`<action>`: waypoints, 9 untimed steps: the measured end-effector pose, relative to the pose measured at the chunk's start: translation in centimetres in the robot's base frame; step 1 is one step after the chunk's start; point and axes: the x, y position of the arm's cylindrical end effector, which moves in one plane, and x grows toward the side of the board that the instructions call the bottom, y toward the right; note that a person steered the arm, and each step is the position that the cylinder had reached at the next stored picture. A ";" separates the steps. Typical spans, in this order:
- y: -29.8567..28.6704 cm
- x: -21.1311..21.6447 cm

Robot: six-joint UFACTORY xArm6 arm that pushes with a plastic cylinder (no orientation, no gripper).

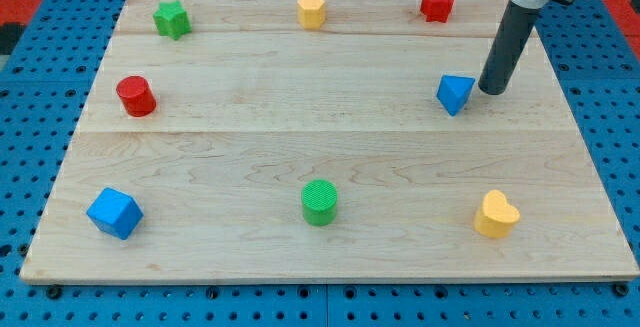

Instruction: Move the blue triangle diagonally below the yellow hexagon

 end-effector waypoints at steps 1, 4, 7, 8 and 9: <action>0.0 -0.2; 3.6 -6.3; 3.6 -12.8; 4.2 -9.9; 1.3 -2.0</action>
